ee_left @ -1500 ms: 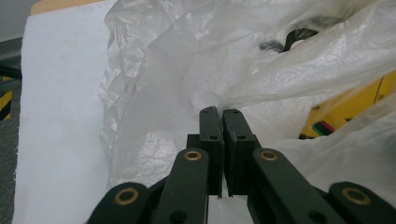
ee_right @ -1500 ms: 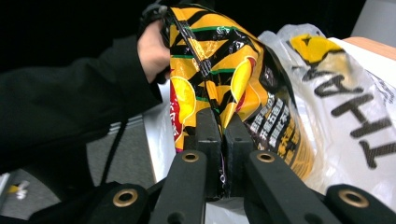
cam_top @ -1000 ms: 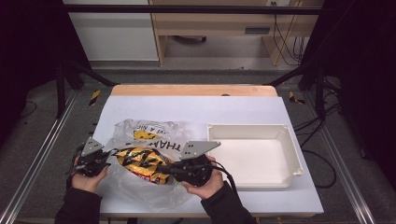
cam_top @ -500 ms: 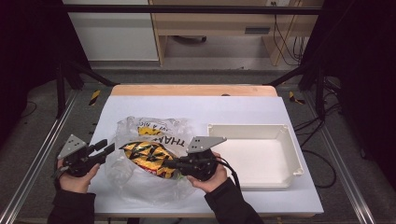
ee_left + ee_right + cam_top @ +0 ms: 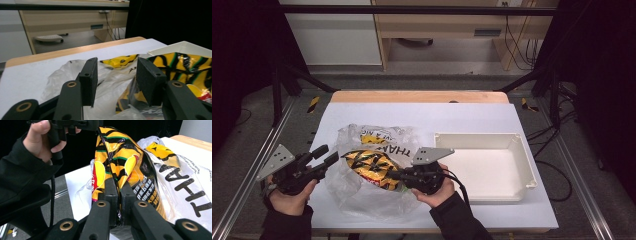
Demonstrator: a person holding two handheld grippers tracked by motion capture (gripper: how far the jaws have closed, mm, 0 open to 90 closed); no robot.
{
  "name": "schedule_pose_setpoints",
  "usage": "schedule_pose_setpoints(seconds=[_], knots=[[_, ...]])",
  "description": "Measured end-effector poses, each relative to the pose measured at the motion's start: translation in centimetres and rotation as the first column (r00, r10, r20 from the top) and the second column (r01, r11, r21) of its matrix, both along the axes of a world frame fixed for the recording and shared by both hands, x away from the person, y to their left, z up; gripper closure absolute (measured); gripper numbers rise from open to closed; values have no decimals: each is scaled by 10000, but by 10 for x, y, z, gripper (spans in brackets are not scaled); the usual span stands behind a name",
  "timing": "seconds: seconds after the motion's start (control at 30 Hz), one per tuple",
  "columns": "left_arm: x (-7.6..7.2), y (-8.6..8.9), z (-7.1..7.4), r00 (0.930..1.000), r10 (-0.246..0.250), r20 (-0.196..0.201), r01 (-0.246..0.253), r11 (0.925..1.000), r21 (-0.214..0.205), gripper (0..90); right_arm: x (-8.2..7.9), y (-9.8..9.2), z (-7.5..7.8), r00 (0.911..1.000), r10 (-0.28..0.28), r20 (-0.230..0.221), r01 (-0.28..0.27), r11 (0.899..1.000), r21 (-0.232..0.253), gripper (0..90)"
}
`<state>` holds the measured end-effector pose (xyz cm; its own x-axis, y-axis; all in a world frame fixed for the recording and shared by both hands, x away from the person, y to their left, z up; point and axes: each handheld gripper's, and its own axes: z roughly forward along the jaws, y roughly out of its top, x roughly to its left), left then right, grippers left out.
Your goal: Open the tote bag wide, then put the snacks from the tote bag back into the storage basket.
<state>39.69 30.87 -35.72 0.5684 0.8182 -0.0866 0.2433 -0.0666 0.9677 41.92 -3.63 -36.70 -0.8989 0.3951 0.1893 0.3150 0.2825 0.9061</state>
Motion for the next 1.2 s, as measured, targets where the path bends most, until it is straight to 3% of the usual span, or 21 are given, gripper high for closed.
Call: schedule_pose_setpoints(seconds=[0.37, 0.63, 0.8, 0.87, 1.03, 1.2], knots=[[-1, -21, -2, 9979, -635, -106, 639, 9970, 443, 498, -3, 2, -1, 9993, -166, 325, 171, 9997, -152, 869], [3, -33, -11, 9930, -1124, -349, 1148, 9905, 754, 486, -4, 3, -2, 9987, -220, 456, 233, 9993, -283, 868], [2, -38, -13, 9929, -1147, -312, 1172, 9885, 957, 517, -4, 3, -2, 9982, -235, 546, 256, 9990, -370, 868], [2, -38, -14, 9938, -1051, -371, 1081, 9900, 902, 582, -4, 3, -2, 9980, -267, 567, 289, 9989, -382, 869], [6, -38, -19, 9893, -1230, -789, 1298, 9876, 881, 634, -4, 4, -3, 9972, -317, 678, 348, 9984, -442, 872], [12, -41, -22, 9838, -1559, -883, 1636, 9827, 872, 518, -4, 7, -4, 9969, -217, 756, 256, 9984, -501, 875]])
